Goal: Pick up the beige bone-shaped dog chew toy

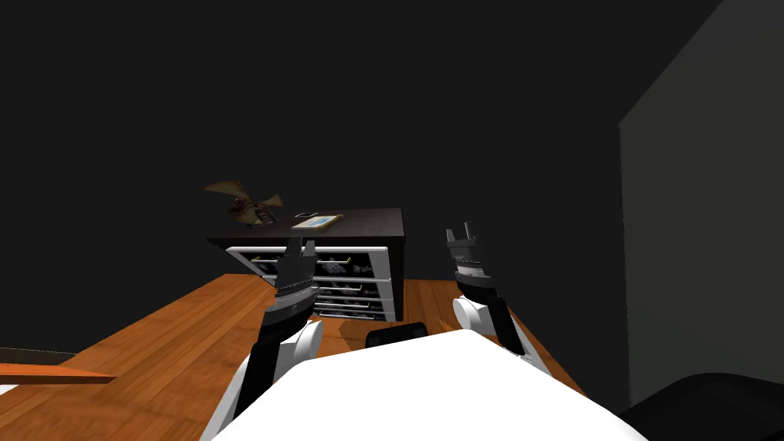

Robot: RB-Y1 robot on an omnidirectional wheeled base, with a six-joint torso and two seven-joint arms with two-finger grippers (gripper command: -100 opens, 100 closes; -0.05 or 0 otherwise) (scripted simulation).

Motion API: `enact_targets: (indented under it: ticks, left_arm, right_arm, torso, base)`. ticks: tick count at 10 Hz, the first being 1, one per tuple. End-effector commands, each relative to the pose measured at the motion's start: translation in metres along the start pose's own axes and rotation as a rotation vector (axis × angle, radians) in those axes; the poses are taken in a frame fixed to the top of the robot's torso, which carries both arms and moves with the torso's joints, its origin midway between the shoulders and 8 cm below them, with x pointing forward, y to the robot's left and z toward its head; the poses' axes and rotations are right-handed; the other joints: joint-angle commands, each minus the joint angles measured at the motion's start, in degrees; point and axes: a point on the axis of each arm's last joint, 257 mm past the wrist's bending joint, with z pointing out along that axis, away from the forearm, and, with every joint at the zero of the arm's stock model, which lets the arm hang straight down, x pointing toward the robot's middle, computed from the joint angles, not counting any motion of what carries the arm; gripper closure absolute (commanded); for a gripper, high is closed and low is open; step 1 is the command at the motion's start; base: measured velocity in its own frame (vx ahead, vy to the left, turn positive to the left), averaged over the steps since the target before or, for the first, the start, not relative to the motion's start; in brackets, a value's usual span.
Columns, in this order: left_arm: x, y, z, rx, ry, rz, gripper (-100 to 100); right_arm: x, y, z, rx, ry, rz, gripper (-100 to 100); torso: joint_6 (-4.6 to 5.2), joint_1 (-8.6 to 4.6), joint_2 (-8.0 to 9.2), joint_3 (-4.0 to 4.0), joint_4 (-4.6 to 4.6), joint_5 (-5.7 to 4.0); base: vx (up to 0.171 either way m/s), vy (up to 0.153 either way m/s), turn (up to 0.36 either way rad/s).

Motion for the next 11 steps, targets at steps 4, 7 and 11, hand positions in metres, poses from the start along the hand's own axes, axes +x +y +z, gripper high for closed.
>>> enact_targets:
  ticks: [4,7,11]
  left_arm:
    - [0.038,-0.011,0.005,0.093,0.152,-0.022,-100]
    - [0.066,-0.019,0.004,0.159,0.27,-0.042,-100]
    - [0.098,-0.024,-0.002,0.23,0.418,-0.065,-100]
  right_arm:
    - [0.0,0.0,0.0,0.0,0.0,0.0,0]
    - [0.0,0.0,0.0,0.0,0.0,0.0,0]
    - [0.0,0.0,0.0,0.0,0.0,0.0,0]
  torso:
    - [0.02,0.14,0.23,0.13,0.05,0.03]
    - [0.0,0.16,0.3,0.18,0.07,0.04]
    - [-0.01,0.12,0.24,0.14,0.06,0.03]
  base:
    - [-0.056,0.029,-0.087]
    - [-0.084,0.034,-0.093]
    - [-0.071,0.021,-0.09]
